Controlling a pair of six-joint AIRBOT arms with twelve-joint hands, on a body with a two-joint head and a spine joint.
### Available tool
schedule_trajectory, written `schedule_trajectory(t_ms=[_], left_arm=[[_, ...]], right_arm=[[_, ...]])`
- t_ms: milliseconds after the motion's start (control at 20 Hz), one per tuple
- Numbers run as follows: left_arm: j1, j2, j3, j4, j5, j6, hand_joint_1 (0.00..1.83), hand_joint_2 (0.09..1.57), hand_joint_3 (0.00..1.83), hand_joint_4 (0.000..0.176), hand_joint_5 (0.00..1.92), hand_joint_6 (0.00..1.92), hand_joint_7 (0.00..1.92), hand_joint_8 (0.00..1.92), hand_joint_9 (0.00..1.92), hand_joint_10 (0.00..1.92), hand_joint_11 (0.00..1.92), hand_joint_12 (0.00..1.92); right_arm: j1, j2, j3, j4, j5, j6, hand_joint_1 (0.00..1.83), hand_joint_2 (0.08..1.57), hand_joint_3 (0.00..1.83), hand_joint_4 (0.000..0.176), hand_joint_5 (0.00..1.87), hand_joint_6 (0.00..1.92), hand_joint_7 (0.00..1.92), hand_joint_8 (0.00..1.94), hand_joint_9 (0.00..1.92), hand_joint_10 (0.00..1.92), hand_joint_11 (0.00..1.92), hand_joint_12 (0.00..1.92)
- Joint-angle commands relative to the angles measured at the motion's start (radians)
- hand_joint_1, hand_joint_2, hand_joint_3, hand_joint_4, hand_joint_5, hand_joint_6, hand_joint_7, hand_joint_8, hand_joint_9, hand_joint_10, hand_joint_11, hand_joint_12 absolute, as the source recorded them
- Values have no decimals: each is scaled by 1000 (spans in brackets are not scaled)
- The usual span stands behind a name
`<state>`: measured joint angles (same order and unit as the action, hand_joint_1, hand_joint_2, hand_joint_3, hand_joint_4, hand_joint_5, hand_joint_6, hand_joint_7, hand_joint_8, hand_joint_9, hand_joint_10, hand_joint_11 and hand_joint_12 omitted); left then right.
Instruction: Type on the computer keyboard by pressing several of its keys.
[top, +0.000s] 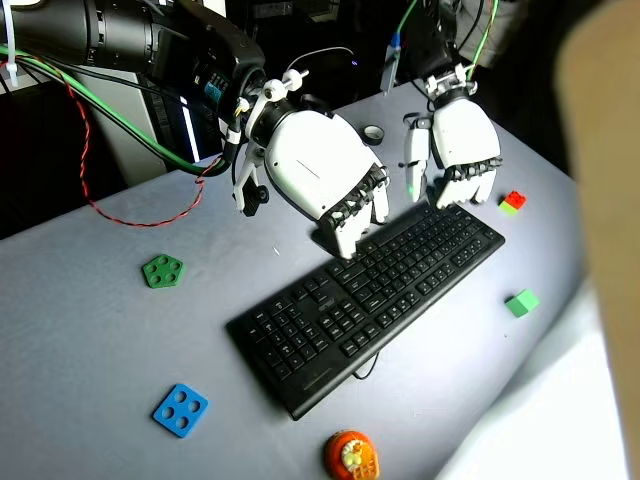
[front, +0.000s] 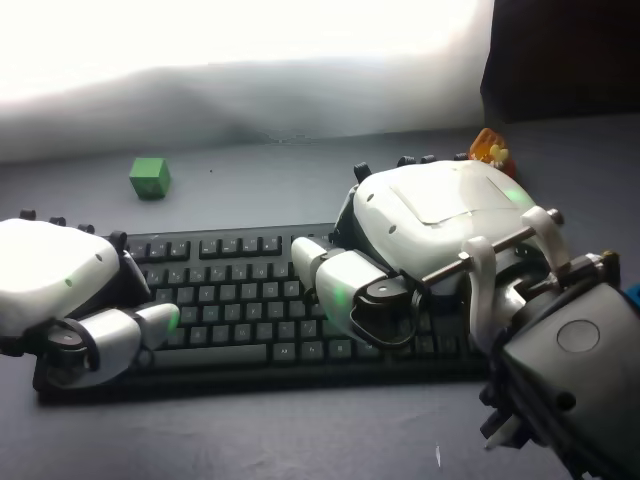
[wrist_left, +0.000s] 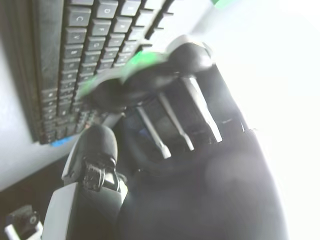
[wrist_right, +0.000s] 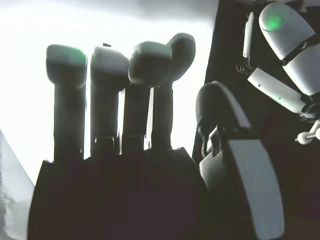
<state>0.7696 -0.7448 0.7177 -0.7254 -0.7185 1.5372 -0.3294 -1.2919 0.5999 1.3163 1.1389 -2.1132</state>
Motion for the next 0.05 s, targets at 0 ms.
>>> schedule_trajectory(t_ms=[0], left_arm=[[-8,18,-2,29,-85,-10,84,1535,10,0,1031,1687,1311,1557,1243,1785,973,1921]], right_arm=[[2,2,-7,-93,40,4,0,1545,25,0,992,1659,1262,1719,1309,1921,1357,1921]])
